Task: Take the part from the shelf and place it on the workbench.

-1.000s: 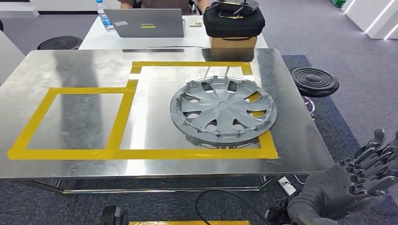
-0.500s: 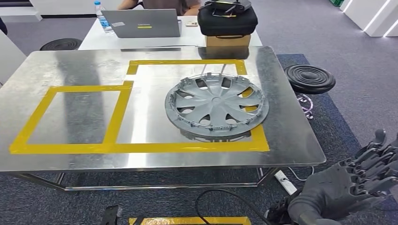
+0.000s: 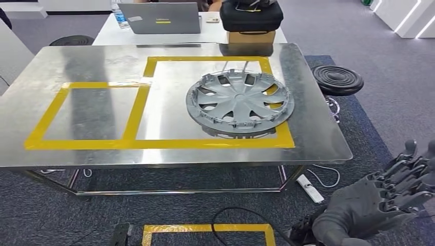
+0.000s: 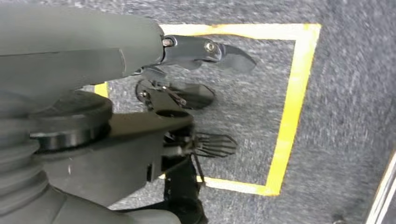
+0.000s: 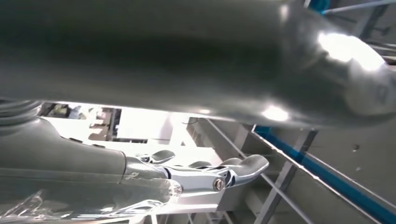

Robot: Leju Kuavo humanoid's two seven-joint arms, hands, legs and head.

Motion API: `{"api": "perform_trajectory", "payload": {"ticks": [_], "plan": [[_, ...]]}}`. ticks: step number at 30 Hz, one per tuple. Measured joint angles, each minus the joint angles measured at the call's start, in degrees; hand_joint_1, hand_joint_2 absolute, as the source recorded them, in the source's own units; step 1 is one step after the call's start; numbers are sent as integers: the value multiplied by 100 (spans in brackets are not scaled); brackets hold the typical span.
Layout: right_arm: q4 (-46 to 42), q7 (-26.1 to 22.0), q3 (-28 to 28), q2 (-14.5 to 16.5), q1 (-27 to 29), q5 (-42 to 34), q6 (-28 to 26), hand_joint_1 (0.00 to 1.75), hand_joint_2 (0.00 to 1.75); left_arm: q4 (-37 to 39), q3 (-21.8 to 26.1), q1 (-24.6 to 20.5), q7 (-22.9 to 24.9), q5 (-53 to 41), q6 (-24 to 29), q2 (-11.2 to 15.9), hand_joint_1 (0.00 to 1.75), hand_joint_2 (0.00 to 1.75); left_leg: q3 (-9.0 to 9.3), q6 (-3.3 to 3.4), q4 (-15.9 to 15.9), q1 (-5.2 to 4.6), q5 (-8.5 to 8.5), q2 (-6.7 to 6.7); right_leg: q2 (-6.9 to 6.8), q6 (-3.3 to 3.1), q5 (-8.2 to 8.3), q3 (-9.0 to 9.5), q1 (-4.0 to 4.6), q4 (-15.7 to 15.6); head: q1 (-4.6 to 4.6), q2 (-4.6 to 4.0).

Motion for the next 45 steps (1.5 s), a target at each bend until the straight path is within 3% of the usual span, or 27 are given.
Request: {"api": "perform_trajectory", "payload": {"ticks": [2, 5, 6, 8, 9, 11, 13, 16, 18, 20, 22, 23, 24, 26, 28, 29, 31, 32, 33, 35, 36, 37, 39, 40, 41, 43, 45], "plan": [[19, -39, 76, -43, -38, -245, 0, 0, 0, 0, 2, -1, -9, 2, 11, -2, 0, 175, -78, 84, -10, 5, 115, 23, -5, 60, -245, -93, -20, 202, 4, 0], [47, -53, 173, -104, -85, -413, 0, 0, 0, 0, 2, -9, -50, 3, 11, -5, 0, 175, -293, 130, -11, 10, 304, 40, -13, 126, -1075, -394, -26, 1281, 11, 0], [52, -52, 187, -115, -92, -428, 0, 0, 0, 0, 2, -8, -62, 4, 11, -4, 0, 175, -378, 126, -8, 9, 369, 44, -13, 137, -1203, -433, -27, 1591, 12, 0], [61, -51, 209, -130, -104, -448, 0, 0, 0, 0, 2, -7, -78, 5, 11, -4, 0, 175, -549, 106, -4, 9, 499, 49, -14, 143, -1102, -217, -34, 1631, 10, 0], [64, -50, 219, -133, -109, -455, 0, 0, 0, 0, 2, -8, -81, 5, 11, -4, 0, 175, -628, 89, 0, 10, 562, 47, -15, 143, -971, 60, -44, 1329, 10, 0], [70, -49, 236, -138, -118, -468, 0, 0, 0, -1, 3, -4, -89, 5, 11, -1, 0, 175, -739, 38, 18, -2, 670, 34, -10, 137, -911, 742, -59, 451, 9, 0], [76, -48, 250, -141, -123, -479, 0, 0, 0, -2, 4, 1, -97, 10, 11, 2, 0, 175, -763, -24, 30, -13, 759, 23, 10, 85, -998, 1074, -46, -51, -6, -1], [90, -46, 268, -144, -129, -495, 0, 0, 0, -2, 2, -1, -99, 20, 11, -8, 0, 175, -805, -125, 42, 21, 799, 23, 13, -83, -901, 977, -17, -88, -21, -2], [95, -45, 275, -145, -133, -502, 1, 0, 0, -2, 2, 3, -99, 20, 12, -17, 0, 175, -955, -172, 356, 37, 402, 21, 2, -185, -759, 847, -21, -101, -46, -2], [101, -44, 280, -145, -134, -509, 2, 0, 0, -2, 2, -2, -99, 20, 16, -22, 0, 175, -1177, -195, 1095, 36, -205, 20, 3, -219, -607, 676, -11, -94, -66, -2], [107, -44, 284, -146, -135, -518, 2, 0, 0, -2, 2, -4, -99, 22, 24, -22, 0, 175, -1257, -196, 1696, 36, -410, 20, 0, -212, -459, 481, -3, -87, -69, -2], [109, -44, 286, -147, -136, -522, 2, 0, 0, -2, 2, -5, -99, 22, 27, -22, 0, 175, -1166, -189, 1738, 35, -322, 20, -2, -202, -388, 384, -1, -84, -69, -2], [109, -44, 287, -147, -137, -525, 2, 0, 0, -2, 2, -6, -99, 23, 30, -22, 0, 175, -970, -178, 1552, 36, -168, 20, -1, -190, -320, 299, -1, -82, -69, -2], [110, -44, 289, -147, -139, -529, 2, 0, 0, -3, 2, -18, -101, 23, 34, -23, 0, 175, -322, -150, 747, 33, 1, 15, 8, -153, -195, 161, 8, -66, -72, -2], [110, -44, 291, -149, -142, -533, 2, 0, 0, -3, 2, -35, -104, 23, 36, -30, 0, 175, 176, -105, 52, 24, -82, 7, 10, -98, -90, 92, 27, -38, -66, -2], [112, -44, 292, -151, -143, -535, 2, 0, 0, -3, 2, -37, -105, 23, 37, -35, 0, 175, 266, -75, -90, 13, -114, 4, 7, -68, -43, 77, 32, -31, -62, -2], [117, -44, 292, -157, -145, -541, 2, 0, 0, -2, 2, -26, -107, 25, 41, -44, 0, 175, 188, 4, -93, 5, -61, 19, 3, -11, -2, 33, 11, -14, -58, -2], [120, -44, 292, -159, -146, -544, 2, 0, 0, -2, 2, -22, -107, 27, 45, -45, 0, 175, 125, 49, -84, 5, -3, 31, 0, 18, -119, -27, 0, 79, -54, -2], [121, -44, 293, -161, -147, -547, 2, 0, 0, -2, 3, -21, -107, 28, 49, -46, 0, 175, 49, 87, -84, 10, 66, 42, -3, 46, -337, -118, -6, 282, -44, -2], [121, -44, 294, -166, -148, -552, 2, 0, 0, -2, 3, -23, -108, 31, 53, -46, 0, 175, -127, 125, -78, 7, 215, 50, -11, 90, -934, -345, -10, 1028, -23, -2], [122, -44, 294, -167, -147, -553, 2, 0, 0, -2, 3, -21, -109, 31, 54, -46, 0, 175, -219, 127, -72, 3, 288, 53, -12, 103, -1125, -424, -10, 1420, -18, -2], [122, -44, 294, -168, -147, -552, 2, 0, 0, -2, 3, -19, -111, 33, 56, -46, 0, 175, -315, 125, -66, 1, 362, 56, -12, 108, -1181, -437, -10, 1688, -15, -2], [123, -44, 294, -169, -147, -547, 2, 0, 0, -2, 4, -17, -124, 37, 66, -46, 0, 175, -506, 109, -51, -2, 500, 61, -13, 100, -959, -156, -11, 1599, -13, -2], [123, -44, 294, -169, -147, -544, 2, 0, 0, -2, 4, -18, -133, 38, 72, -46, 0, 175, -592, 96, -41, -2, 565, 60, -16, 94, -817, 139, -12, 1254, -13, -2], [123, -44, 294, -169, -148, -542, 2, 0, 0, -3, 4, -17, -143, 39, 78, -46, 0, 175, -665, 75, -29, -9, 625, 54, -22, 88, -794, 493, -13, 780, -13, -2], [129, -47, 291, -166, -140, -564, 2, 0, 0, -4, 5, -13, -166, 44, 90, -44, 0, 87, -727, 20, -14, -19, 727, 44, -15, 47, -883, 984, -1, 54, -20, -3], [167, -92, 271, -162, -122, -657, 2, 0, 0, -4, 9, -11, -191, 53, 105, -43, 0, 0, -738, -46, -29, -10, 825, 41, 5, -37, -911, 1042, 27, -128, -25, -3]]}}
